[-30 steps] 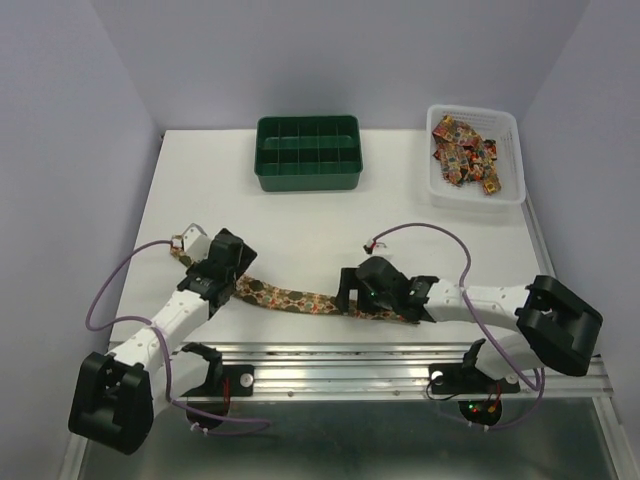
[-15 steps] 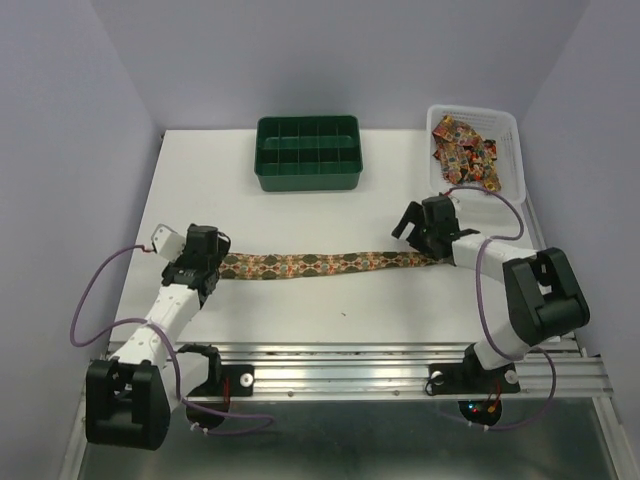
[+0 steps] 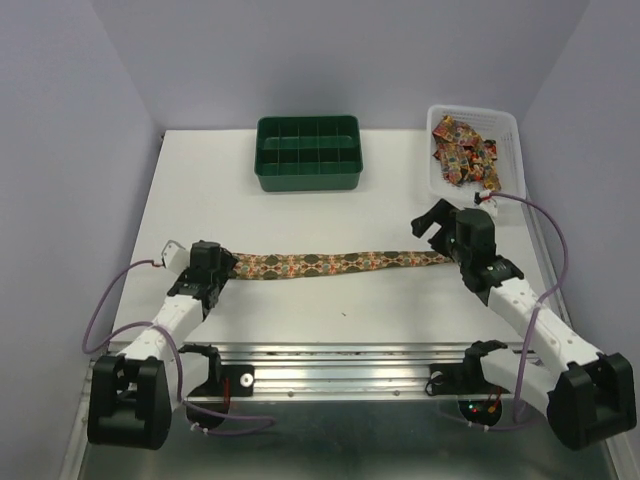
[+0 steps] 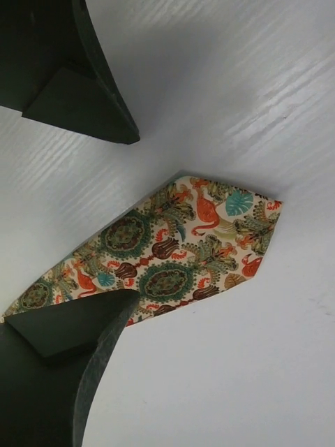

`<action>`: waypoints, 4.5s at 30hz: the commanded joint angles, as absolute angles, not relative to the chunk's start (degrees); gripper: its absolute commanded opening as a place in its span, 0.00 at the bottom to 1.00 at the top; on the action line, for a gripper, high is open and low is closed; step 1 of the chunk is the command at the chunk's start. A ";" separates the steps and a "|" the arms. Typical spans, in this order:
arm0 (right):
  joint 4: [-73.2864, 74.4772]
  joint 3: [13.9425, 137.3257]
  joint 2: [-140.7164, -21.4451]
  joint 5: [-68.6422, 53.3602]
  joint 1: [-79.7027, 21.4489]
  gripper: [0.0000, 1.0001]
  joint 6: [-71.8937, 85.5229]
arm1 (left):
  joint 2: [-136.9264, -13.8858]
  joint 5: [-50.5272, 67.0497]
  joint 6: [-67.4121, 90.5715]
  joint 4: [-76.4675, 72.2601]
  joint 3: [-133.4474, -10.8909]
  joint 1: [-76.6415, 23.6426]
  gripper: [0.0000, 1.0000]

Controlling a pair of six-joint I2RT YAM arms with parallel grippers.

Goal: Roll the ties
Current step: Flatten the tie

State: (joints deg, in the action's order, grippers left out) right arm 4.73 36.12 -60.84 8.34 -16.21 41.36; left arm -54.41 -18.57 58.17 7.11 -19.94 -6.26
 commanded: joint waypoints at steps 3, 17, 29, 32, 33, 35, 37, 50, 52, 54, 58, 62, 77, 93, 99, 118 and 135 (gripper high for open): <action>12.47 33.31 -51.69 20.73 -16.26 1.00 44.38 | -68.00 -15.03 57.57 0.26 -22.93 -5.89 0.83; 19.34 36.12 -57.91 17.70 -16.26 1.00 34.74 | -75.96 -11.96 51.77 -3.17 -30.06 -5.89 0.00; 0.97 41.30 -73.10 14.49 -51.23 1.00 1.33 | -54.16 -14.50 50.89 13.35 -37.26 -5.89 0.00; -2.19 44.73 -81.98 16.17 -54.75 1.00 -4.55 | -51.78 -15.03 50.98 17.22 -40.33 -5.89 0.00; -3.42 45.17 -83.57 16.95 -55.89 1.00 -7.18 | -51.25 -15.03 50.89 17.92 -41.12 -5.89 0.00; -5.62 45.88 -87.34 19.94 -56.34 1.00 -8.35 | -50.54 -15.64 50.54 20.28 -43.15 -5.89 0.00; -6.76 45.88 -88.67 21.61 -56.34 1.00 -10.01 | -50.01 -17.48 50.54 23.79 -45.25 -5.89 0.00; -4.57 42.10 -90.00 28.40 -53.18 0.82 -10.90 | -46.14 -23.99 51.06 29.80 -51.94 -5.89 0.00; -3.70 42.71 -90.17 26.47 -50.90 0.81 -10.55 | -46.67 -24.52 51.06 30.14 -52.47 -5.89 0.00; -2.55 43.24 -90.70 22.69 -49.40 0.80 -10.63 | -47.11 -25.40 51.15 30.23 -53.17 -5.89 0.00; -0.36 44.12 -92.28 14.88 -47.29 0.74 -10.90 | -47.37 -25.75 51.33 28.92 -53.61 -5.89 0.00; 3.07 45.35 -93.86 12.75 -46.41 0.66 -9.84 | -48.60 -26.19 51.33 28.39 -54.23 -5.89 0.00; 4.92 46.94 -78.95 -18.45 -44.38 0.01 15.87 | -51.15 -34.45 51.95 30.05 -61.78 -5.54 0.00; 13.19 51.32 -82.43 -48.33 -42.73 0.01 26.72 | -68.44 -42.98 40.09 38.59 -83.84 -4.49 0.00; 5.27 51.59 -95.60 -58.01 -31.40 0.01 29.10 | -83.28 -32.70 34.10 33.40 -86.39 2.97 0.00; 8.09 61.96 -114.16 -57.48 -22.51 0.01 27.15 | -116.52 -29.87 30.15 38.49 -106.51 5.10 0.00; 11.34 67.76 -120.32 -50.55 -18.81 0.02 27.33 | -139.56 -30.85 24.52 44.30 -134.63 2.20 0.00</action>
State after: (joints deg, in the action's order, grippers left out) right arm 9.10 65.21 -118.43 -53.80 -20.01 28.12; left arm -137.97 -28.97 26.83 43.51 -128.92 2.55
